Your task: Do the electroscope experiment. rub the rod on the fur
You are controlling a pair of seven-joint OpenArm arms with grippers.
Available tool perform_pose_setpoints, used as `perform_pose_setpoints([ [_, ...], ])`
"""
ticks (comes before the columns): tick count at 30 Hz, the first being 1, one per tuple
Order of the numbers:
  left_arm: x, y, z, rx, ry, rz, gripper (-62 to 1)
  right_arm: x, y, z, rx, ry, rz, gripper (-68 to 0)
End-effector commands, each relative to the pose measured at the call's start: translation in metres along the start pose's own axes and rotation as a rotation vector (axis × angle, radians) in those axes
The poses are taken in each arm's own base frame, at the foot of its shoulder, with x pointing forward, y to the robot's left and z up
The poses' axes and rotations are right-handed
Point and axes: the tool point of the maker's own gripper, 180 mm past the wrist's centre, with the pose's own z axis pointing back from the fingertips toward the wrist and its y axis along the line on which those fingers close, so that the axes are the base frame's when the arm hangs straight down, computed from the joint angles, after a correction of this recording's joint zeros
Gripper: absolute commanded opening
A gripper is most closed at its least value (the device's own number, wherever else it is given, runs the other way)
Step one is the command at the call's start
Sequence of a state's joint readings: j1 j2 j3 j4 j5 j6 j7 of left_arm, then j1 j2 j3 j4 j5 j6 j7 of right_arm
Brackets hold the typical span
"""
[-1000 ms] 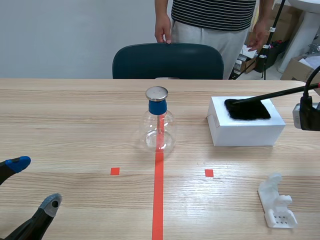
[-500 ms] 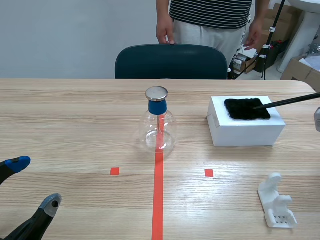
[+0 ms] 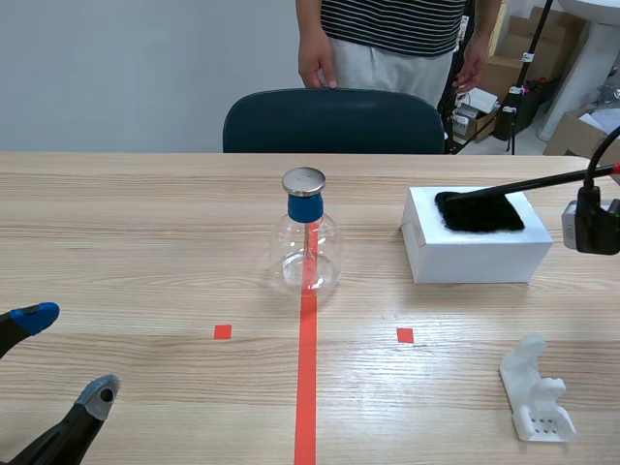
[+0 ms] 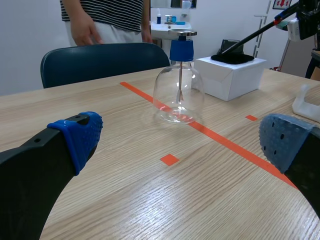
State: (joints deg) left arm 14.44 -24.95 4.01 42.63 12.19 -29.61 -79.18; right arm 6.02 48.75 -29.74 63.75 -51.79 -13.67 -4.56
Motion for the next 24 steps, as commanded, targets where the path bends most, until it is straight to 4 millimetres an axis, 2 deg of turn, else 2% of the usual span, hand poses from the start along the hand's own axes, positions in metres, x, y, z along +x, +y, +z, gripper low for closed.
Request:
perform_pose_setpoints([
  [1, 0.010, 0.003, -0.004, -0.006, -0.037, -0.016, 1.4, -0.031, -0.010, -0.002, -0.015, 0.057, 0.022, -62.0],
  [5, 0.010, 0.003, -0.004, -0.006, -0.037, -0.016, 1.4, -0.048, -0.002, 0.000, 0.012, 0.088, 0.011, -62.0],
  [8, 0.010, 0.003, -0.004, -0.006, -0.037, -0.016, 1.4, -0.054, 0.001, 0.001, 0.021, 0.101, 0.001, -62.0],
  [11, 0.010, 0.003, -0.004, -0.006, -0.037, -0.016, 1.4, -0.046, 0.000, 0.000, 0.015, 0.081, -0.010, -62.0],
  [18, 0.010, 0.003, -0.004, -0.006, -0.037, -0.016, 1.4, -0.012, -0.015, -0.005, -0.038, 0.032, -0.021, -62.0],
  [24, 0.010, 0.003, -0.004, -0.006, -0.037, -0.016, 1.4, -0.016, -0.014, -0.005, -0.033, 0.044, -0.020, -62.0],
])
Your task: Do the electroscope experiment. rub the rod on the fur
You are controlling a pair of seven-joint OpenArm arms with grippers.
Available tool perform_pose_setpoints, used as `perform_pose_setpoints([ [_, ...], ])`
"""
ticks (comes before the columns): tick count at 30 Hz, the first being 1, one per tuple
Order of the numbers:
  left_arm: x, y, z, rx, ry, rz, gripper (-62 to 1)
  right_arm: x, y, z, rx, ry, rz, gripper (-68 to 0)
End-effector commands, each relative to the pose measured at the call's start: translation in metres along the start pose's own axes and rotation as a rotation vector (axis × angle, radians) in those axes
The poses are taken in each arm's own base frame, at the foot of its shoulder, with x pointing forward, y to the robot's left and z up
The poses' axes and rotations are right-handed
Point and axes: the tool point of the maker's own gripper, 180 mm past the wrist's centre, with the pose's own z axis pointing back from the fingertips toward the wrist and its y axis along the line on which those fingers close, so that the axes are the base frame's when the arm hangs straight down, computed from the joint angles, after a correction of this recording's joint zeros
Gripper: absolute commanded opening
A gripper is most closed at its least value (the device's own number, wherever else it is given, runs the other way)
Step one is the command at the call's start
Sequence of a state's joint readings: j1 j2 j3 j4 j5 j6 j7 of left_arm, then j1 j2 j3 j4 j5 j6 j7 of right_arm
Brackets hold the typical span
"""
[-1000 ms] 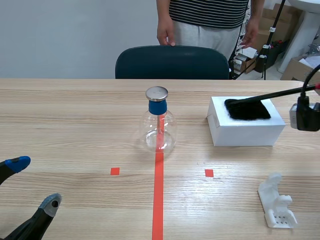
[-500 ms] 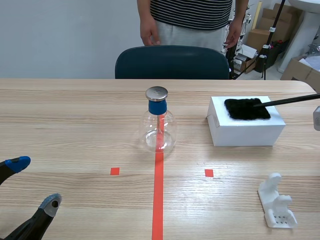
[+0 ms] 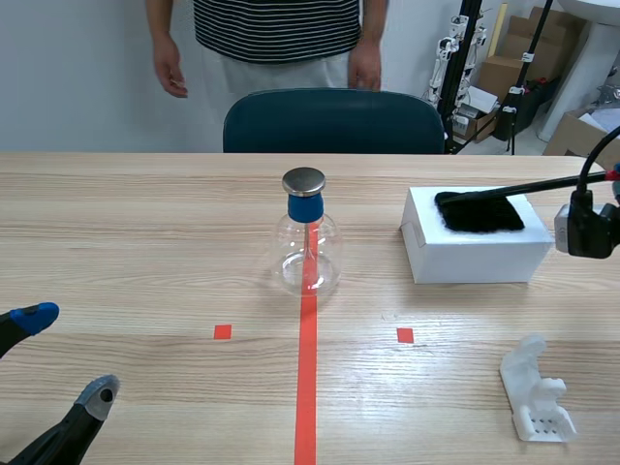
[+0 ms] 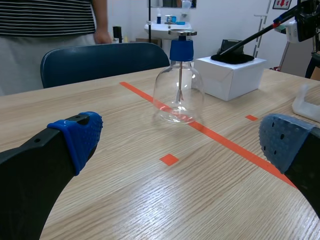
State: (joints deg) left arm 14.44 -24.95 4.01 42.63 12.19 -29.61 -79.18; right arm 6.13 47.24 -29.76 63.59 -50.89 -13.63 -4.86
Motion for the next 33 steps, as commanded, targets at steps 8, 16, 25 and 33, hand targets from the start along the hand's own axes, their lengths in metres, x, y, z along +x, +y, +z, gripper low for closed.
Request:
perform_pose_setpoints([
  [8, 0.010, 0.003, -0.004, -0.006, -0.037, -0.016, 1.4, -0.057, -0.003, 0.001, 0.014, 0.092, 0.040, -62.0],
  [16, 0.010, 0.003, -0.004, -0.006, -0.037, -0.016, 1.4, -0.044, -0.005, 0.000, 0.005, 0.059, 0.019, -62.0],
  [25, 0.010, 0.003, -0.004, -0.006, -0.037, -0.016, 1.4, -0.024, -0.020, -0.003, -0.043, 0.055, 0.004, -62.0],
  [33, 0.010, 0.003, -0.004, -0.006, -0.037, -0.016, 1.4, -0.056, -0.003, 0.001, 0.016, 0.087, 0.027, -62.0],
])
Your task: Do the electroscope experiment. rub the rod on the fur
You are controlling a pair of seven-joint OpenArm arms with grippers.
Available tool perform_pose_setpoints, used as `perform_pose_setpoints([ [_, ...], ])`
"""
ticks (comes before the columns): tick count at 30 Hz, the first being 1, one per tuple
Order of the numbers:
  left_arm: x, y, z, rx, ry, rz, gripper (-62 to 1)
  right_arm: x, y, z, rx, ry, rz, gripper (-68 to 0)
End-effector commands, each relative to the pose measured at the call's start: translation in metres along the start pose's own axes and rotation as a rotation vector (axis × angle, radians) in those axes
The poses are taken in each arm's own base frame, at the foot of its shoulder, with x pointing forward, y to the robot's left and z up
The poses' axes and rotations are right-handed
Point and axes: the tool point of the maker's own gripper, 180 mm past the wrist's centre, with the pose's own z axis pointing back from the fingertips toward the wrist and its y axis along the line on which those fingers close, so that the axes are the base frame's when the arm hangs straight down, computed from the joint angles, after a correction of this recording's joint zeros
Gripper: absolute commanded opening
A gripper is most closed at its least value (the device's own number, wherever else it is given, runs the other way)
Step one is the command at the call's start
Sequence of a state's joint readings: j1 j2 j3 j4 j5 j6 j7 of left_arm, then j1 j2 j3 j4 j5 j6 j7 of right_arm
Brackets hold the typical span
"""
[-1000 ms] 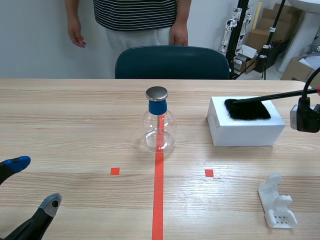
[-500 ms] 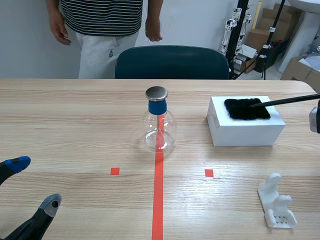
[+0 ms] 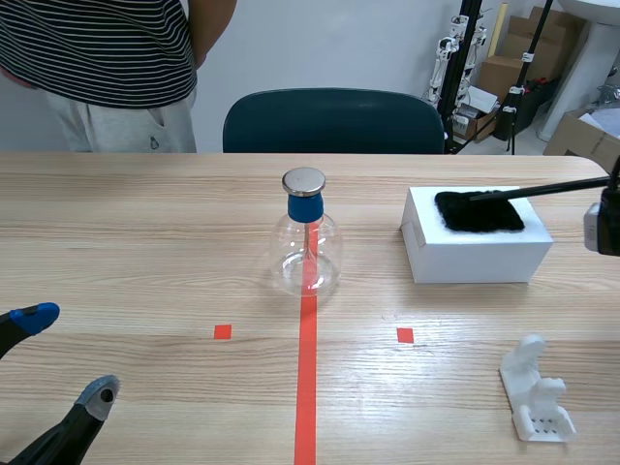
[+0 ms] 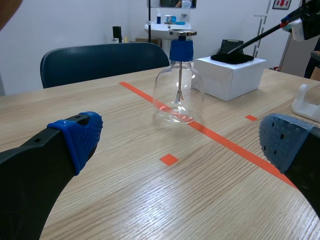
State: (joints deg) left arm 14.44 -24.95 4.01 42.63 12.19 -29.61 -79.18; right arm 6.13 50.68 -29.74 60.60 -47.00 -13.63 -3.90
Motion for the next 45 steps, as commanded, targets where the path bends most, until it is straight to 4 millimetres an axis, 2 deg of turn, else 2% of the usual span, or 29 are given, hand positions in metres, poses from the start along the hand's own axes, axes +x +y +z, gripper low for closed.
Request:
perform_pose_setpoints([
  [1, 0.010, 0.003, -0.004, -0.006, -0.037, -0.016, 1.4, -0.026, -0.015, -0.003, -0.030, 0.044, 0.031, -62.0],
  [5, 0.010, 0.003, -0.004, -0.006, -0.037, -0.016, 1.4, -0.036, -0.011, -0.001, -0.014, 0.051, 0.045, -62.0],
  [7, 0.010, 0.003, -0.004, -0.006, -0.037, -0.016, 1.4, -0.033, -0.011, -0.001, -0.013, 0.040, 0.044, -62.0],
  [15, 0.010, 0.003, -0.004, -0.006, -0.037, -0.016, 1.4, 0.007, -0.024, -0.004, -0.064, -0.041, 0.026, -62.0],
  [19, 0.010, 0.003, -0.004, -0.006, -0.037, -0.016, 1.4, 0.016, -0.027, -0.004, -0.076, -0.053, 0.021, -62.0],
  [23, 0.010, 0.003, -0.004, -0.006, -0.037, -0.016, 1.4, 0.011, -0.026, -0.004, -0.070, -0.043, 0.021, -62.0],
  [30, 0.010, 0.003, -0.004, -0.006, -0.037, -0.016, 1.4, -0.015, -0.014, -0.003, -0.028, -0.001, 0.029, -62.0],
  [34, 0.010, 0.003, -0.004, -0.006, -0.037, -0.016, 1.4, -0.028, -0.015, -0.001, -0.021, 0.005, 0.014, -62.0],
  [39, 0.010, 0.003, -0.004, -0.006, -0.037, -0.016, 1.4, -0.026, -0.022, 0.000, -0.035, -0.018, -0.010, -62.0],
  [45, 0.010, 0.003, -0.004, -0.006, -0.037, -0.016, 1.4, -0.012, -0.051, 0.016, -0.149, -0.068, -0.056, -62.0],
])
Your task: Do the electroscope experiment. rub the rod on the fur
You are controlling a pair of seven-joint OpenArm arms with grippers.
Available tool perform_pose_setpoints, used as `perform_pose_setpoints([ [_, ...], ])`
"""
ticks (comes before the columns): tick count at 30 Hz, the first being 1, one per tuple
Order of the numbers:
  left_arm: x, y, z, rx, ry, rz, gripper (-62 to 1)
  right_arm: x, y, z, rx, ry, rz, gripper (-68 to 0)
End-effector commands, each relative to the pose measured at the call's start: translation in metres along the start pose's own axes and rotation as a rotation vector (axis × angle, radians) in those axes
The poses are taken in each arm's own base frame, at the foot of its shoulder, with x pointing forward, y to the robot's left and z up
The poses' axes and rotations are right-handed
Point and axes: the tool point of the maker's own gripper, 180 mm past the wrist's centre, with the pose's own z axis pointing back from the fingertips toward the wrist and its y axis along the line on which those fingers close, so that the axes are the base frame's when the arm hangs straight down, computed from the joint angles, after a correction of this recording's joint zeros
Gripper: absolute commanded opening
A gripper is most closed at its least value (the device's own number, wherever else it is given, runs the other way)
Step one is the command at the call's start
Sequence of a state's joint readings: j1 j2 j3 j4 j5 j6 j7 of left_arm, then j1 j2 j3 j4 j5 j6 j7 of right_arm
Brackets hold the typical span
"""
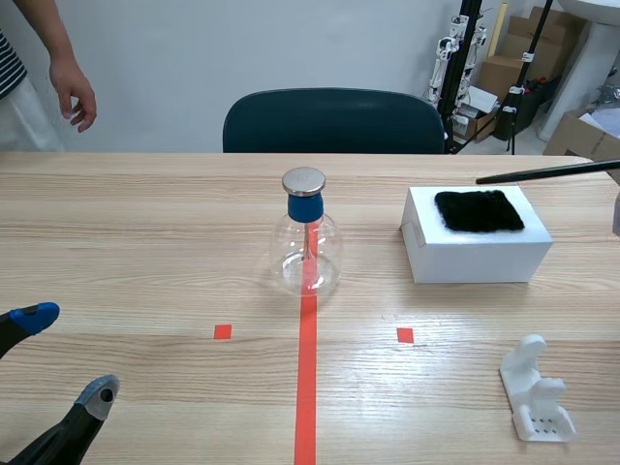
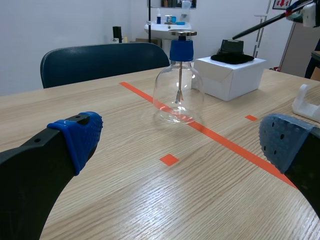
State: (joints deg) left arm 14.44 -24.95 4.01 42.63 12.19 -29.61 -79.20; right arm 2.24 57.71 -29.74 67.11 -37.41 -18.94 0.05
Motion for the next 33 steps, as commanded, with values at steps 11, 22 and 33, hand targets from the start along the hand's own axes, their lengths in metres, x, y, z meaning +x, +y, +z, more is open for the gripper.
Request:
perform_pose_setpoints([
  [11, 0.010, 0.003, -0.004, -0.006, -0.037, -0.016, 1.4, 0.049, -0.078, 0.037, -0.261, -0.081, -0.136, -62.0],
  [22, 0.010, 0.003, -0.004, -0.006, -0.036, -0.016, 1.4, 0.095, -0.106, 0.095, -0.376, -0.107, -0.300, -62.0],
  [33, 0.010, 0.003, -0.004, -0.006, -0.036, -0.016, 1.4, 0.135, -0.096, 0.149, -0.378, -0.124, -0.388, -62.0],
])
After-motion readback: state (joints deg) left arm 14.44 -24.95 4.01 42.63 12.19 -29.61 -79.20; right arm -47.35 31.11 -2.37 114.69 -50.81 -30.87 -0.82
